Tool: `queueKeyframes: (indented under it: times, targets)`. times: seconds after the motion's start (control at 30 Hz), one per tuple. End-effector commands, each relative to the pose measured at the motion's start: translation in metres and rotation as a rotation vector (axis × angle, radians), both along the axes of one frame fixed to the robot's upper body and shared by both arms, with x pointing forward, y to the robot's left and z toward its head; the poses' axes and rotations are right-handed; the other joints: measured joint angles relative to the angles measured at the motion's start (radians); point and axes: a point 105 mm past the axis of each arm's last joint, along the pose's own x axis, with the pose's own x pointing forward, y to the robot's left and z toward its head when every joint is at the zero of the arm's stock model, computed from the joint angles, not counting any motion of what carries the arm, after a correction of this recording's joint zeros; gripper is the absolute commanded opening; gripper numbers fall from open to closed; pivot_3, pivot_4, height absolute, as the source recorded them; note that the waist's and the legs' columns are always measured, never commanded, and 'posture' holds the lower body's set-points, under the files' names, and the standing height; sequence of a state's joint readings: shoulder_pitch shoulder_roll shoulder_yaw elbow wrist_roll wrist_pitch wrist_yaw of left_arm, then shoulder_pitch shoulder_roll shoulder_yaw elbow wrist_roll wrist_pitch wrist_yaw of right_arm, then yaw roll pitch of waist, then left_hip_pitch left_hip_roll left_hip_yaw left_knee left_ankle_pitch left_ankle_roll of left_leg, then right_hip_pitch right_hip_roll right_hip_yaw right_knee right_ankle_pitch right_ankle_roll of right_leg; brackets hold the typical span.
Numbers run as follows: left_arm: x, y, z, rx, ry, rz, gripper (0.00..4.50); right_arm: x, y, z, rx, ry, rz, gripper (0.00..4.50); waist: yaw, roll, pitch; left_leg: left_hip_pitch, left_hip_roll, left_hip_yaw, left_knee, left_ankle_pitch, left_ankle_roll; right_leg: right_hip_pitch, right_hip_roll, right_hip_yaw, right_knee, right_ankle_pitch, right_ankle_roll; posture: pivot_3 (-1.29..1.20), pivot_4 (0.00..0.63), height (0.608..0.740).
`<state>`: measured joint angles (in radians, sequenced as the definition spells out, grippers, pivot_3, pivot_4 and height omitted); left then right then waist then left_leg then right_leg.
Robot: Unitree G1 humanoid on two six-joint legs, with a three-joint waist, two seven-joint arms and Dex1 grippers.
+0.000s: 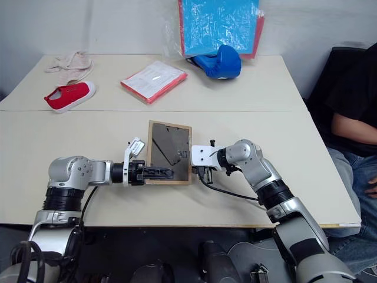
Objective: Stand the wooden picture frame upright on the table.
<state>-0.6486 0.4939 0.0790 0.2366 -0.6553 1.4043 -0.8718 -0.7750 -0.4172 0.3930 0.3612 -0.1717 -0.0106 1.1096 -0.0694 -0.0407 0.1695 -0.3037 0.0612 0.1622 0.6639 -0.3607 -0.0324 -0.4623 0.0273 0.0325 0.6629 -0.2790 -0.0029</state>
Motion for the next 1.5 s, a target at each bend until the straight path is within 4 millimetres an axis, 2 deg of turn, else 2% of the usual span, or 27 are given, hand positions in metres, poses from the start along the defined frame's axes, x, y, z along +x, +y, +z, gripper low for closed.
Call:
queueKeyframes:
  times: [0.03,0.13,0.23,0.3,0.5,0.53,0.67,0.73,0.8,0.93,1.03,1.1,1.13,1.23,1.3,1.37,1.4,1.5]
  targets:
    - [0.0,0.01,0.029,-0.012,-0.154,0.003,0.85,0.001,-0.006,0.042,0.147,0.026,-0.033,0.0,-0.01,0.0,0.0,0.0,0.0,0.0,0.0,0.0,0.0,0.0,0.0,0.0,0.0,0.0,0.0,0.0,0.15,0.74]
    - [-0.009,0.013,0.04,0.019,-0.241,-0.024,0.85,-0.006,-0.01,0.075,0.303,0.172,-0.068,0.61,-0.02,0.001,0.002,-0.002,0.001,0.0,0.0,0.0,-0.001,-0.002,0.0,0.0,0.0,0.0,0.0,0.0,0.15,0.74]
    - [-0.011,0.015,0.045,0.037,-0.281,-0.023,0.85,-0.018,-0.009,0.099,0.393,0.284,-0.05,1.58,-0.019,0.002,0.002,-0.002,0.001,-0.001,0.0,0.0,-0.001,-0.002,0.0,-0.001,0.0,0.0,0.0,0.0,0.15,0.74]
    - [-0.014,0.014,0.05,0.046,-0.325,-0.035,0.85,-0.029,0.0,0.115,0.453,0.357,-0.017,2.28,-0.02,0.002,0.002,-0.002,0.001,-0.001,0.0,0.0,-0.001,-0.002,0.0,-0.001,0.0,0.0,-0.001,0.0,0.15,0.74]
    - [-0.013,0.0,0.056,0.057,-0.391,-0.073,0.85,-0.035,0.032,0.125,0.534,0.464,0.001,4.35,-0.017,0.001,0.002,-0.002,0.001,-0.001,-0.001,0.0,-0.001,-0.002,0.0,-0.001,0.0,0.0,-0.001,0.0,0.15,0.74]
    - [-0.014,-0.002,0.056,0.057,-0.399,-0.082,0.85,-0.037,0.036,0.124,0.53,0.464,0.008,4.5,-0.016,0.002,0.002,-0.003,0.001,-0.002,-0.001,0.0,-0.001,-0.002,0.0,-0.001,-0.001,0.0,-0.001,0.0,0.15,0.74]
    - [-0.013,-0.005,0.058,0.063,-0.414,-0.095,0.85,-0.047,0.05,0.122,0.515,0.458,0.058,4.5,-0.015,0.001,0.002,-0.006,0.001,-0.003,-0.001,-0.001,0.0,-0.004,0.0,-0.002,-0.003,0.0,0.0,0.0,0.15,0.74]
    - [-0.012,-0.004,0.057,0.076,-0.412,-0.095,0.85,-0.058,0.051,0.127,0.516,0.454,0.125,4.5,-0.016,0.001,0.002,-0.01,0.001,-0.003,0.0,-0.001,0.0,-0.008,0.0,-0.002,-0.003,0.0,0.0,0.0,0.15,0.74]
    - [-0.011,-0.002,0.056,0.086,-0.409,-0.088,0.85,-0.069,0.048,0.133,0.522,0.47,0.178,4.5,-0.016,0.001,0.002,-0.02,0.0,-0.003,0.003,-0.001,0.001,-0.018,0.0,-0.002,0.001,0.0,0.0,0.0,0.15,0.74]
    - [-0.005,0.007,0.053,0.105,-0.4,-0.049,0.85,-0.082,0.024,0.134,0.477,0.447,0.199,4.5,-0.015,0.002,0.002,-0.022,0.001,-0.003,0.002,0.0,0.0,-0.02,0.0,-0.003,0.001,0.0,0.0,0.0,0.15,0.74]
    - [-0.004,0.01,0.055,0.101,-0.398,-0.041,0.85,-0.07,0.005,0.124,0.413,0.326,0.104,4.5,-0.014,0.001,0.002,-0.022,0.001,-0.003,0.003,-0.001,0.001,-0.02,0.0,-0.003,-0.001,0.0,0.0,0.0,0.15,0.74]
    - [-0.005,0.008,0.06,0.086,-0.401,-0.048,0.85,-0.053,-0.015,0.119,0.371,0.154,0.021,4.5,-0.015,0.001,0.002,-0.023,0.0,-0.004,0.003,0.0,0.001,-0.019,0.0,-0.002,-0.001,0.001,0.001,0.0,0.15,0.74]
    - [-0.006,0.007,0.062,0.078,-0.4,-0.054,0.85,-0.044,-0.026,0.118,0.334,0.013,0.001,4.5,-0.016,0.001,0.002,-0.023,0.0,-0.003,0.003,0.0,0.001,-0.019,0.0,-0.002,-0.001,0.001,0.001,0.0,0.15,0.74]
    - [-0.009,0.006,0.063,0.071,-0.396,-0.067,0.85,-0.032,-0.04,0.114,0.245,-0.271,0.012,4.5,-0.018,0.0,0.003,-0.022,-0.001,-0.004,0.002,0.0,0.002,-0.019,0.0,-0.001,-0.001,0.001,0.001,0.0,0.15,0.74]
    - [-0.011,0.005,0.063,0.072,-0.394,-0.078,0.85,-0.025,-0.044,0.113,0.204,-0.474,0.038,4.5,-0.021,0.0,0.003,-0.022,-0.001,-0.003,0.002,0.0,0.001,-0.019,0.0,-0.001,-0.001,0.001,0.001,0.0,0.15,0.74]
    - [-0.012,0.003,0.065,0.057,-0.386,-0.095,0.85,-0.025,-0.036,0.116,0.091,-0.935,0.173,4.5,-0.023,0.0,0.003,-0.022,-0.001,-0.003,0.002,0.0,0.001,-0.019,0.0,-0.001,-0.001,0.001,0.001,0.0,0.15,0.74]
    - [-0.012,0.002,0.067,0.049,-0.384,-0.1,0.85,-0.029,-0.031,0.111,0.063,-1.061,0.268,4.5,-0.024,0.0,0.003,-0.022,0.0,-0.003,0.002,0.0,0.001,-0.019,0.001,-0.001,0.0,0.001,0.001,0.0,0.15,0.74]
    - [-0.013,-0.001,0.072,0.025,-0.371,-0.115,0.85,-0.024,-0.016,0.103,0.072,-1.241,0.372,4.5,-0.034,-0.002,0.004,-0.022,-0.001,-0.002,0.002,0.001,0.001,-0.02,0.0,0.001,0.0,0.001,0.001,0.0,0.15,0.74]
